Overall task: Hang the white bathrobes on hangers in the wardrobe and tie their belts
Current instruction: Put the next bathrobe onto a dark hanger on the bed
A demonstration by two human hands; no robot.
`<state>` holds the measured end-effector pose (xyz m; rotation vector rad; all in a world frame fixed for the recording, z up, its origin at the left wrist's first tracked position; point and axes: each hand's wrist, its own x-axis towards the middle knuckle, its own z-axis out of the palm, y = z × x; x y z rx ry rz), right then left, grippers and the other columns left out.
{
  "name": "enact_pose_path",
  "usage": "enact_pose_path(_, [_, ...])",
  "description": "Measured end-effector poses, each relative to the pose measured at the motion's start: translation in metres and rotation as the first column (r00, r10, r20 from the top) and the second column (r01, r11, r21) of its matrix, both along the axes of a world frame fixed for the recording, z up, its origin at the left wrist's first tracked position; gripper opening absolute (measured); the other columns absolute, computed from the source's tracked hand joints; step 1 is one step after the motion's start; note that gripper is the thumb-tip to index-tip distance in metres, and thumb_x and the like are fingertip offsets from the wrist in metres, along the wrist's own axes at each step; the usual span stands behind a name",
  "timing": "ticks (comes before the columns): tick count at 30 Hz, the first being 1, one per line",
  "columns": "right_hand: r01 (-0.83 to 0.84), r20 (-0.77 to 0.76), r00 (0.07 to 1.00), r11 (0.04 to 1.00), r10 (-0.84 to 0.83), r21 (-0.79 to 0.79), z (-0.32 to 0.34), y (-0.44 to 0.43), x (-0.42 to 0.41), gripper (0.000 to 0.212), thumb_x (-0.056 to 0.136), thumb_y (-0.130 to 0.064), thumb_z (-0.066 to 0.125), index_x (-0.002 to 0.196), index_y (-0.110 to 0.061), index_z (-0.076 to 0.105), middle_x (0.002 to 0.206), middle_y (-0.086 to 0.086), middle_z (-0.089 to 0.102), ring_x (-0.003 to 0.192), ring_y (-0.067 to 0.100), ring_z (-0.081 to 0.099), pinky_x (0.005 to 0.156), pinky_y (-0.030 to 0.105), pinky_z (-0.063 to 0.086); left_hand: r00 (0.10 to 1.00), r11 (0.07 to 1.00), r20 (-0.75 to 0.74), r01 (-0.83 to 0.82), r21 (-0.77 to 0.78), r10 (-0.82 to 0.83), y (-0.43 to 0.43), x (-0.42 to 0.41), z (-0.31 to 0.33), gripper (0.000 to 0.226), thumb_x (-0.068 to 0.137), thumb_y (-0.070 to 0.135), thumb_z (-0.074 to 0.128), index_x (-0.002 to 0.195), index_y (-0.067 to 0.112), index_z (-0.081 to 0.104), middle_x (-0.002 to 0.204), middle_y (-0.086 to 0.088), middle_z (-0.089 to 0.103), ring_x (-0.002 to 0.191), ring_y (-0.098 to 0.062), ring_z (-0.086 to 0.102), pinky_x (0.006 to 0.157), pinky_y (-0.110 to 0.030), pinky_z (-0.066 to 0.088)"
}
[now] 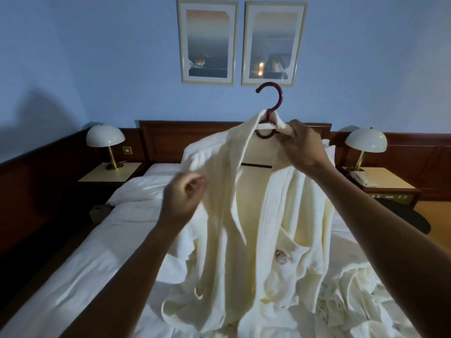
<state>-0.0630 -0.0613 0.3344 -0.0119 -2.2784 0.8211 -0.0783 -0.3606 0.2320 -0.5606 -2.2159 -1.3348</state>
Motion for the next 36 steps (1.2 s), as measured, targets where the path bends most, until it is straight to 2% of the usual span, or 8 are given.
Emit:
enact_pose_path(3, [-0.077, -0.023, 0.997, 0.994, 0.075, -0.081, 0.006, -0.007, 0.003, 0.022, 0.096, -0.032, 0.060, 0.092, -0.011, 0.057, 0.077, -0.002, 0.061, 0.071, 0.017, 0.055, 0.059, 0.033, 0.040, 0.943, 0.943, -0.023, -0.329, 0.048, 0.331, -0.037, -0.025, 0.002, 0.054, 0.082, 0.036, 0.076, 0.127, 0.016, 0.052, 0.122, -0.006, 0.054, 0.105, -0.020, 0.054, 0.088, -0.039, 0.049])
enact_pose_path(8, [-0.178, -0.095, 0.982, 0.974, 0.165, -0.143, 0.031, -0.036, -0.001, 0.029, 0.092, -0.039, 0.059, 0.094, -0.010, 0.059, 0.083, 0.001, 0.061, 0.077, 0.018, 0.055, 0.066, 0.036, 0.044, 0.927, 0.975, 0.371, 0.030, -0.218, 0.055, -0.061, -0.025, 0.000, 0.050, 0.087, 0.033, 0.077, 0.132, 0.024, 0.057, 0.120, 0.008, 0.063, 0.108, -0.013, 0.058, 0.092, -0.032, 0.046])
enact_pose_path(12, [-0.211, -0.110, 0.974, 0.971, 0.199, -0.115, 0.038, -0.058, -0.007, 0.027, 0.091, -0.035, 0.060, 0.090, -0.008, 0.057, 0.081, 0.003, 0.059, 0.076, 0.019, 0.052, 0.065, 0.035, 0.041, 0.806, 0.788, 0.506, 0.083, -0.610, 0.307, -0.107, -0.011, -0.043, 0.050, 0.087, 0.046, 0.074, 0.125, 0.015, 0.064, 0.116, -0.001, 0.069, 0.108, -0.022, 0.064, 0.084, -0.030, 0.047])
enact_pose_path(16, [-0.217, -0.060, 0.975, 0.975, 0.214, -0.052, 0.022, -0.086, -0.015, 0.024, 0.096, -0.027, 0.061, 0.087, -0.007, 0.054, 0.079, 0.005, 0.056, 0.075, 0.022, 0.049, 0.059, 0.028, 0.036, 0.693, 0.850, 0.500, -0.357, -0.388, 0.519, -0.185, 0.012, -0.037, 0.045, 0.092, 0.036, 0.072, 0.121, 0.002, 0.067, 0.105, -0.015, 0.068, 0.095, -0.033, 0.065, 0.077, -0.033, 0.046])
enact_pose_path(20, [-0.239, 0.004, 0.971, 0.969, 0.240, -0.064, 0.011, -0.126, -0.024, 0.020, 0.098, -0.027, 0.058, 0.087, -0.011, 0.053, 0.077, 0.000, 0.055, 0.081, 0.028, 0.054, 0.058, 0.034, 0.033, 0.713, 0.787, 0.384, -0.614, -0.064, 0.587, -0.274, 0.044, 0.011, 0.053, 0.079, 0.064, 0.063, 0.102, 0.018, 0.069, 0.100, -0.015, 0.073, 0.094, -0.039, 0.070, 0.083, -0.047, 0.055])
enact_pose_path(26, [-0.386, 0.069, 0.921, 0.923, 0.384, 0.010, 0.003, -0.237, -0.012, 0.022, 0.097, -0.029, 0.060, 0.089, -0.009, 0.054, 0.084, 0.005, 0.061, 0.082, 0.030, 0.057, 0.065, 0.034, 0.032, 0.651, 0.711, 0.333, -0.483, -0.511, 0.682, -0.361, 0.117, 0.013, 0.030, 0.091, 0.031, 0.075, 0.114, 0.014, 0.069, 0.113, -0.010, 0.071, 0.106, -0.033, 0.066, 0.081, -0.032, 0.043])
enact_pose_path(32, [-0.612, 0.088, 0.788, 0.762, 0.609, 0.211, 0.007, -0.395, 0.027, 0.023, 0.091, -0.032, 0.066, 0.088, -0.012, 0.058, 0.086, 0.007, 0.068, 0.085, 0.036, 0.064, 0.071, 0.042, 0.048, 0.772, 0.763, 0.154, -0.538, -0.358, 0.617, -0.398, 0.170, 0.043, 0.109, 0.060, 0.073, 0.078, 0.150, 0.028, 0.037, 0.140, -0.010, 0.048, 0.125, -0.026, 0.052, 0.107, -0.047, 0.045])
enact_pose_path(36, [-0.725, 0.038, 0.667, 0.637, 0.744, 0.261, 0.013, -0.495, 0.057, 0.020, 0.090, -0.031, 0.068, 0.088, -0.015, 0.056, 0.080, 0.001, 0.067, 0.082, 0.031, 0.065, 0.072, 0.041, 0.050, 0.811, 0.738, 0.017, -0.524, -0.425, 0.585, -0.418, 0.207, 0.088, 0.043, 0.085, 0.061, 0.070, 0.110, 0.027, 0.062, 0.100, 0.004, 0.064, 0.096, -0.019, 0.060, 0.084, -0.034, 0.048])
